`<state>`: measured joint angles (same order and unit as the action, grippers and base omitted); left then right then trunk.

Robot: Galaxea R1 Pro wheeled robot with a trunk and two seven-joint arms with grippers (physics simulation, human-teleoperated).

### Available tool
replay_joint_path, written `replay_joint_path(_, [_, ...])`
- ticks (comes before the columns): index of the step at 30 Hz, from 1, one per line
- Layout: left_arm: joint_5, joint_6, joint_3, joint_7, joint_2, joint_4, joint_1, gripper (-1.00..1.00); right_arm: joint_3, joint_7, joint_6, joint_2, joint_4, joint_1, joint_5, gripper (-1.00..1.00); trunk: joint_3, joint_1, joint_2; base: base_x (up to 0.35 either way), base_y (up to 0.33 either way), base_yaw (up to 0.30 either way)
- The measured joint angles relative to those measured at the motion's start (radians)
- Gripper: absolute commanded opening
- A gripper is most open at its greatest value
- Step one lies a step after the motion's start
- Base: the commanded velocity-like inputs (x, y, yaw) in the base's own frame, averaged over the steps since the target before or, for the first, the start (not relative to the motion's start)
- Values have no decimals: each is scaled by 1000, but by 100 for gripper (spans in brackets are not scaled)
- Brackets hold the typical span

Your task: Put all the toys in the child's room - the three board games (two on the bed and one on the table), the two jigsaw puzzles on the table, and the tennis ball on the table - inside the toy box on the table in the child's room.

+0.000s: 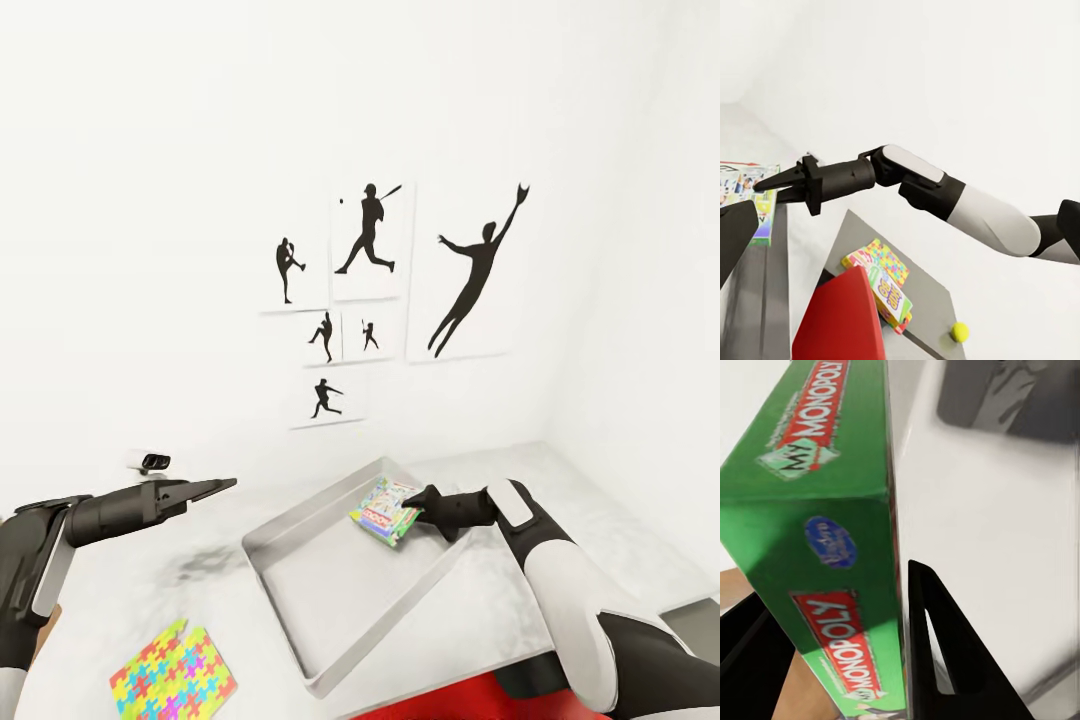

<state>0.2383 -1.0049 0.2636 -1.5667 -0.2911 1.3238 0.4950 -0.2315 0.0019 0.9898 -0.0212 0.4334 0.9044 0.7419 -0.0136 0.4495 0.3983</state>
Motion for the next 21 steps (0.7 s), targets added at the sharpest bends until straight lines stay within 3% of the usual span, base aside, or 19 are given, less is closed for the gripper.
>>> replay_joint_path(21, [0, 0, 2, 0, 0, 0, 0, 100, 0, 0, -31, 1, 1, 1, 0, -100, -33, 0, -1, 0, 0, 0])
